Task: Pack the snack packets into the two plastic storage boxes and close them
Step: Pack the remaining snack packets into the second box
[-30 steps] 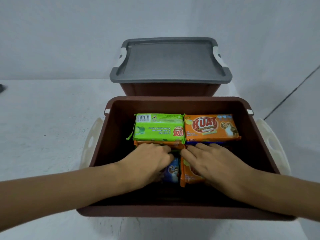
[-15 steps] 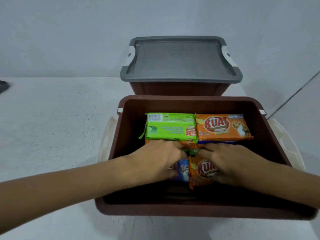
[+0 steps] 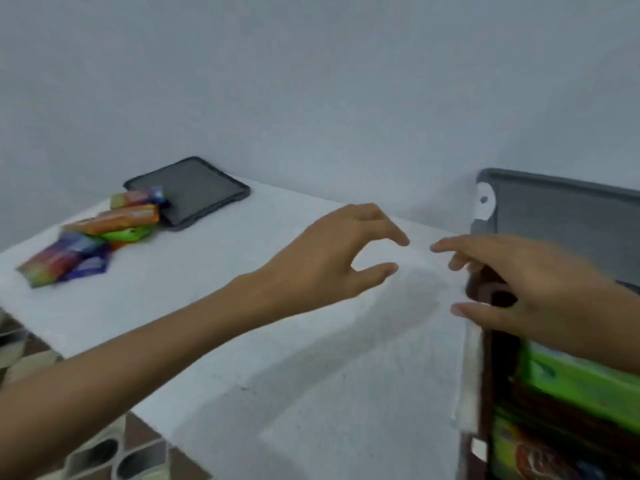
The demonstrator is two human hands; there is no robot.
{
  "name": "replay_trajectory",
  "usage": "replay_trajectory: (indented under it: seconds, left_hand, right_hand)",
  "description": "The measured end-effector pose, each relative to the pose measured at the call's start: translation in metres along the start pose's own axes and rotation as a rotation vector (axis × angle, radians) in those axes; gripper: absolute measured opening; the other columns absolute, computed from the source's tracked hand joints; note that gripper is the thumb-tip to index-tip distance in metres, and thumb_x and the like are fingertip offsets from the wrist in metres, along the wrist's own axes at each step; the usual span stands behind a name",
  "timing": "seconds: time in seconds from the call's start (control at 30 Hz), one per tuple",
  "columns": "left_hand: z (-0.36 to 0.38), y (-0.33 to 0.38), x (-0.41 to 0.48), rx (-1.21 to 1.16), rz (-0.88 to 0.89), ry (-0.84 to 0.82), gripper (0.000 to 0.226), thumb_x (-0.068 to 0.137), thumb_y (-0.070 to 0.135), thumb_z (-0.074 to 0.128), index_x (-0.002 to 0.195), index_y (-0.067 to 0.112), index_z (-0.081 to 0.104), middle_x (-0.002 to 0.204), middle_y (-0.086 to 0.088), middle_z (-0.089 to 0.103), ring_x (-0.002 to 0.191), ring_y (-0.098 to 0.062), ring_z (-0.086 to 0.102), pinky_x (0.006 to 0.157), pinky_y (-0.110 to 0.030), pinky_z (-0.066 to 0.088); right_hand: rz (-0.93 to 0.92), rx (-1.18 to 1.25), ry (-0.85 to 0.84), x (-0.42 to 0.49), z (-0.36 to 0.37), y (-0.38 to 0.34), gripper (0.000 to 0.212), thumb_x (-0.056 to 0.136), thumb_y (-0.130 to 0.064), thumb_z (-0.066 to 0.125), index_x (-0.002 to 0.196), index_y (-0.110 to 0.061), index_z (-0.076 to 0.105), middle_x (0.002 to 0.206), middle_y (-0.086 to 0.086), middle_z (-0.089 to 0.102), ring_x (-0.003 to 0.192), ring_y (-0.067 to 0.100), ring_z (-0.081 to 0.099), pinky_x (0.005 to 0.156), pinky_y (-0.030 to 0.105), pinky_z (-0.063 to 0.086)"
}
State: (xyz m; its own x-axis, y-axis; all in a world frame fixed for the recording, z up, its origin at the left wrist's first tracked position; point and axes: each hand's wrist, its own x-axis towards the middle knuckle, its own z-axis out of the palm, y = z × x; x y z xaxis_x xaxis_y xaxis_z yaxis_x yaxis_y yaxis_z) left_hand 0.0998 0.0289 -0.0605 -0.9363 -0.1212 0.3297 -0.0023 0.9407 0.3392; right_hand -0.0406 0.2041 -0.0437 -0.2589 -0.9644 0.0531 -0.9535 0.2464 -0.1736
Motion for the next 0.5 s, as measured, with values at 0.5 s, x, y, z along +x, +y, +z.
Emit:
replay_trajectory:
  seconds: [0.5]
  left_hand:
    - [-0.122, -0.301, -0.241, 0.124, -1.123, 0.341, 0.062, 0.077, 0.023, 0.073, 0.132, 0.017, 0.046, 0.131, -0.013, 0.047, 0.12, -0.026, 0.044, 0.097, -0.028, 0.034]
  right_hand:
    - [-0.427, 0.051, -0.018, 0.35, 0.121, -0.24, 0.067, 0.082, -0.038, 0.064, 0.14, -0.022, 0.033, 0.135, 0.006, 0.045, 0.124, 0.025, 0.043, 0.093, 0.033, 0.042]
